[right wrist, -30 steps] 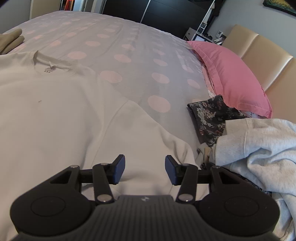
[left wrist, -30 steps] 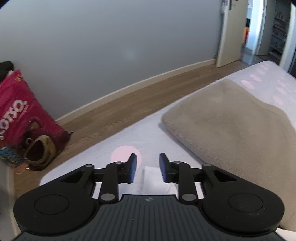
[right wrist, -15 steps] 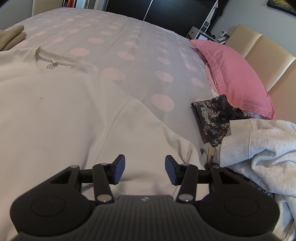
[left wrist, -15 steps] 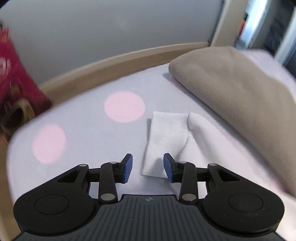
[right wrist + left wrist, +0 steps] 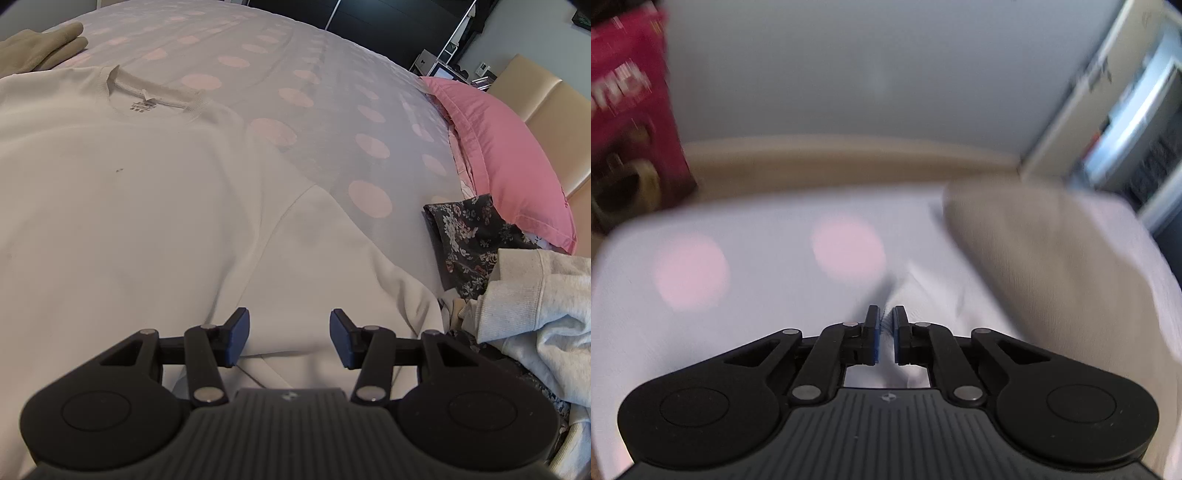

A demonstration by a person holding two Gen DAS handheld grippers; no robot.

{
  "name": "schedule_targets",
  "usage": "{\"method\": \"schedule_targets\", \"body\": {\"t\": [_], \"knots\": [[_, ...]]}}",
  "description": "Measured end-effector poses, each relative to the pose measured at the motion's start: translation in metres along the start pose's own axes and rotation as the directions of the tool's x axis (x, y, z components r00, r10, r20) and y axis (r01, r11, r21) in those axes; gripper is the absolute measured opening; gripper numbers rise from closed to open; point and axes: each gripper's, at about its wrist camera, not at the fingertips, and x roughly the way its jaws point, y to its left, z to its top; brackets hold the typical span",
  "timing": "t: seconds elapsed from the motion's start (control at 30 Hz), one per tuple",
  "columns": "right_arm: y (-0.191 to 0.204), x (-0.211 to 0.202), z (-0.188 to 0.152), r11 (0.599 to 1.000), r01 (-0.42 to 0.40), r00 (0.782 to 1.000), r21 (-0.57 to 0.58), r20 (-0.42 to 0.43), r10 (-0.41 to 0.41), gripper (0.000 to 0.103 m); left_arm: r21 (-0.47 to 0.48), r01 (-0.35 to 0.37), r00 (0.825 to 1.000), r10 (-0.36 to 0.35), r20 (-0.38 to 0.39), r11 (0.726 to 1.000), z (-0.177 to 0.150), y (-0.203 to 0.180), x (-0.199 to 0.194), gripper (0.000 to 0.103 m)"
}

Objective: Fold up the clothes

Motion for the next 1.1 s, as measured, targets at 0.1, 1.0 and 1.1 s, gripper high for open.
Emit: {"method": "schedule_targets", "body": {"t": [0.1, 1.0, 1.1], "knots": [[-0.007, 0.001, -0.002, 1.0, 0.007, 1.0, 0.024, -0.009, -0.007, 0.052, 0.03, -0.058, 0.998, 0.056, 0.041, 0.998, 0.009, 0.006, -0.01, 0.002], [0.042, -0.075, -0.06, 0.947, -0.322, 0.947, -0.009, -0.005, 0.322, 0.051, 0.701, 0.572, 0.809, -0.156, -0.566, 0.425, -0.224, -0.127, -0.214, 0.017], [0.046, -0.085, -0.079, 0.937, -0.345, 0.939, -0.046, -0.03, 0.344, 0.045, 0.722, 0.626, 0.775, -0.13, -0.619, 0.293, -0.267, -0.116, -0.243, 0.019]]}}
